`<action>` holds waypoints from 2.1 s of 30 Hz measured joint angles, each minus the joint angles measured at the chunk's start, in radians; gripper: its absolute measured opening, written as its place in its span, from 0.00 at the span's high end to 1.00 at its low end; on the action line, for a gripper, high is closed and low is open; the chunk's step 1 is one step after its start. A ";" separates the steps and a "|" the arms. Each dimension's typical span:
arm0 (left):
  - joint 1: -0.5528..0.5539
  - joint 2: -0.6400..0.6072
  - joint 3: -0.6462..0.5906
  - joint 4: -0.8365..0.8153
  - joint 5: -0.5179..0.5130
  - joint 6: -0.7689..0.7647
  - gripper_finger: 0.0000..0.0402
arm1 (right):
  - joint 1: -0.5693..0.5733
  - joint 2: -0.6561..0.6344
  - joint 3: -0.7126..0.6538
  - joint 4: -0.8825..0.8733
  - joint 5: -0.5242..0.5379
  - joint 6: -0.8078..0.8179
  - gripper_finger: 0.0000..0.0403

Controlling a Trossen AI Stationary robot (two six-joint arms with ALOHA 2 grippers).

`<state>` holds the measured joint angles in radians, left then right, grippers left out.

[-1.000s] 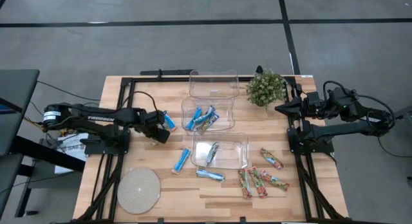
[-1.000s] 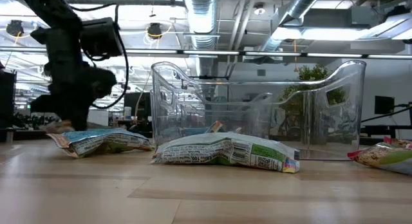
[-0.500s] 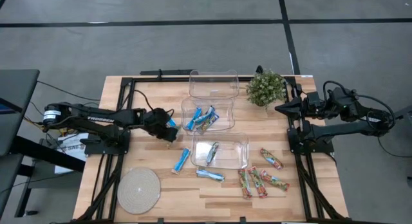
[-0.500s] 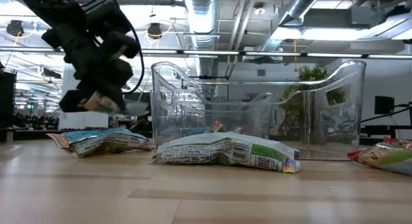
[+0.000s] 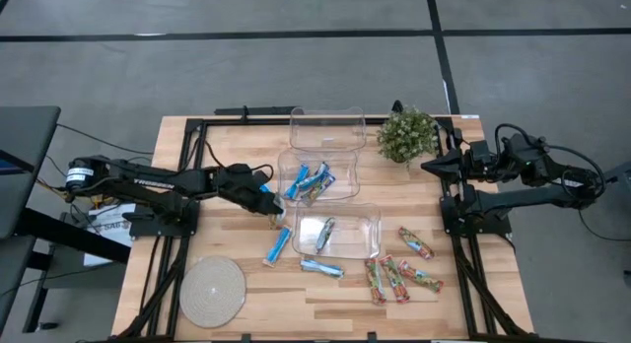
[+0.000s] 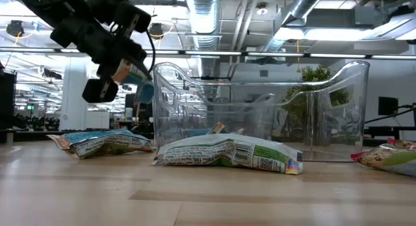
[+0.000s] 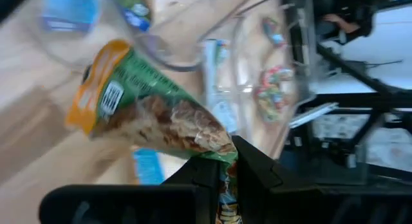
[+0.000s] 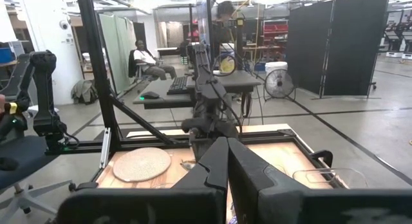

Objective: Pick and place Granola Bars by type
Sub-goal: Put the yellow granola bar into the bottom transparent bin

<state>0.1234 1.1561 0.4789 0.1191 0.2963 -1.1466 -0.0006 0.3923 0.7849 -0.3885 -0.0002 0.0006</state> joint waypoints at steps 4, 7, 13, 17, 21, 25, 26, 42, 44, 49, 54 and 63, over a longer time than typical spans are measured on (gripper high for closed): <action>-0.009 0.000 0.000 0.083 0.017 -0.028 0.93 | 0.000 0.000 0.000 0.000 0.000 0.000 1.00; -0.016 0.000 0.001 0.153 0.026 -0.049 0.93 | 0.000 0.000 0.000 0.000 0.000 0.000 1.00; -0.025 0.000 0.002 0.290 0.036 -0.073 0.93 | 0.000 0.000 0.000 0.000 0.000 0.000 1.00; -0.032 -0.001 0.002 0.351 0.014 -0.084 0.93 | 0.000 0.000 0.000 0.000 0.000 0.000 1.00; -0.053 -0.001 0.002 0.369 -0.039 -0.086 0.93 | 0.000 0.000 0.000 0.000 0.000 0.000 1.00; -0.075 -0.001 0.002 0.368 -0.102 -0.087 0.93 | 0.000 0.000 0.000 0.000 0.000 0.000 1.00; -0.081 -0.001 0.002 0.368 -0.118 -0.089 0.93 | 0.000 0.000 0.000 0.000 0.000 0.000 1.00; -0.143 0.039 0.252 -0.062 -0.312 0.018 0.93 | 0.000 0.000 0.000 0.000 0.000 0.000 1.00; -0.152 0.071 0.287 -0.085 -0.312 0.032 0.93 | 0.000 0.000 0.000 0.000 0.000 0.000 1.00; -0.176 0.184 0.391 -0.077 -0.305 0.053 0.93 | 0.000 0.000 0.000 0.000 0.000 0.000 1.00; -0.197 0.304 0.486 -0.077 -0.270 0.054 0.93 | 0.000 0.000 0.000 0.000 0.000 0.000 1.00; -0.236 0.479 0.669 -0.258 -0.259 0.053 0.93 | 0.000 0.000 0.000 0.000 0.000 0.000 1.00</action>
<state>-0.1124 1.6348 1.1479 -0.1389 0.0371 -1.0939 -0.0006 0.3923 0.7853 -0.3885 -0.0002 0.0006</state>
